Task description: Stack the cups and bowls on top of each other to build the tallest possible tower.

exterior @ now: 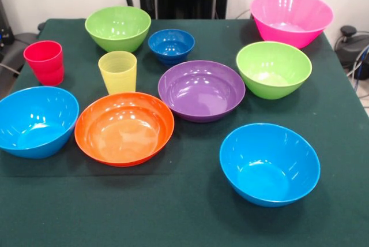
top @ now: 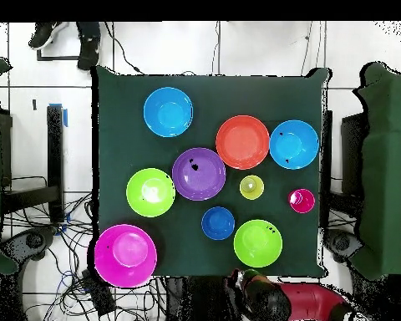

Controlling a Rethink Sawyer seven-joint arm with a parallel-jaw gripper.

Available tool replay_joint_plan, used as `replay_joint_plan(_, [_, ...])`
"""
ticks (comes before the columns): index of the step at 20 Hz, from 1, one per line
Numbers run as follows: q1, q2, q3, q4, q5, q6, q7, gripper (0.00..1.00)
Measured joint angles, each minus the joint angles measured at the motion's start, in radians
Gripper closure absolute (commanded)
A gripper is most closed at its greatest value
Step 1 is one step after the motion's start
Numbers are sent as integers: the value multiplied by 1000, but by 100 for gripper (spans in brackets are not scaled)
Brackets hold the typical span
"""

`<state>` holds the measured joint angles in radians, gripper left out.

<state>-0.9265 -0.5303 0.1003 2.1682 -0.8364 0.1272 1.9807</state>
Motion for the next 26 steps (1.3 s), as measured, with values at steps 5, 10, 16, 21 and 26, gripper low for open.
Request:
replay_joint_plan(5, [0, -8, 20, -3, 3, 35, 0, 0])
replay_joint_plan(10, [0, -17, 39, -4, 12, 62, 0, 0])
replay_joint_plan(16, [0, -24, 45, -5, 25, 87, 0, 0])
replay_joint_plan(21, [-3, -35, 53, -5, 45, 110, 0, 0])
replay_joint_plan(26, [-7, -71, 66, -4, 65, 142, 0, 0])
